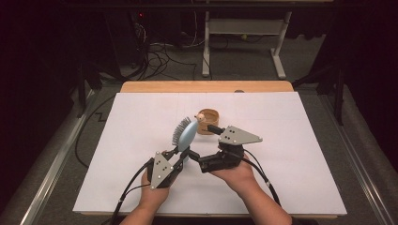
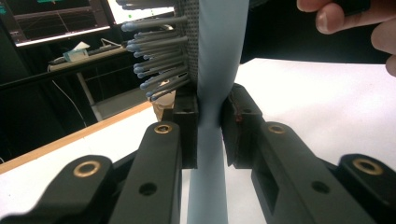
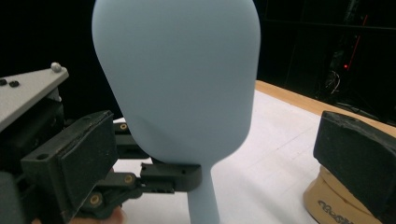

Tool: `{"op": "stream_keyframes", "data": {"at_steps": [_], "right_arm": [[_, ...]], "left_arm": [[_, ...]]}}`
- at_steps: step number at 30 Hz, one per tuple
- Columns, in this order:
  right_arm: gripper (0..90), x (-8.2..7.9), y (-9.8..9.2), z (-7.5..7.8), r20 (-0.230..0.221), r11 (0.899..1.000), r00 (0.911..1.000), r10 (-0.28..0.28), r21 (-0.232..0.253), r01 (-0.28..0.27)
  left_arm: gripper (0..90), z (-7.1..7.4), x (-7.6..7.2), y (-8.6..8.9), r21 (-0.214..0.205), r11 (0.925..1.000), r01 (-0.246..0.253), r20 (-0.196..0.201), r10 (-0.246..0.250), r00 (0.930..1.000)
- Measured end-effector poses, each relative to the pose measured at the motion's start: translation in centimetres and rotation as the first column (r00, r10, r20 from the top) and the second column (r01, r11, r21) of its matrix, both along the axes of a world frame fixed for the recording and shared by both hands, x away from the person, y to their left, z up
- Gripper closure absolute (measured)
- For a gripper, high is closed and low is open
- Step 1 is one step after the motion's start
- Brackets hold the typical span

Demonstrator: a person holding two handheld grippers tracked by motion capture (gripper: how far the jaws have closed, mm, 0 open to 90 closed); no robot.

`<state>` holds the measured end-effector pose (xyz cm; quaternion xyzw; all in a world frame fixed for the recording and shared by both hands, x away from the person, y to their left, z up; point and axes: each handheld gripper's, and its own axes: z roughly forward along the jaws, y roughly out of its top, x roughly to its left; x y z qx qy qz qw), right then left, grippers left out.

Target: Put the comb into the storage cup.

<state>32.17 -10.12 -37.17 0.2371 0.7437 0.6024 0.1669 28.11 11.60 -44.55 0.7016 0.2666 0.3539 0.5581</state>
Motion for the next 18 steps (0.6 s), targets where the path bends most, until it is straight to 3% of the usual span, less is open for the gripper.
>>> {"op": "stream_keyframes", "data": {"at_steps": [18], "right_arm": [[0.0, 0.09, 1.00, 0.60, 0.001, 0.999, 1.0000, 0.010, 0.045, -0.010]], "left_arm": [[77.5, -0.29, -0.07, -0.61, 0.025, 0.9997, -0.002, -0.006, 0.003, 1.0000]]}}
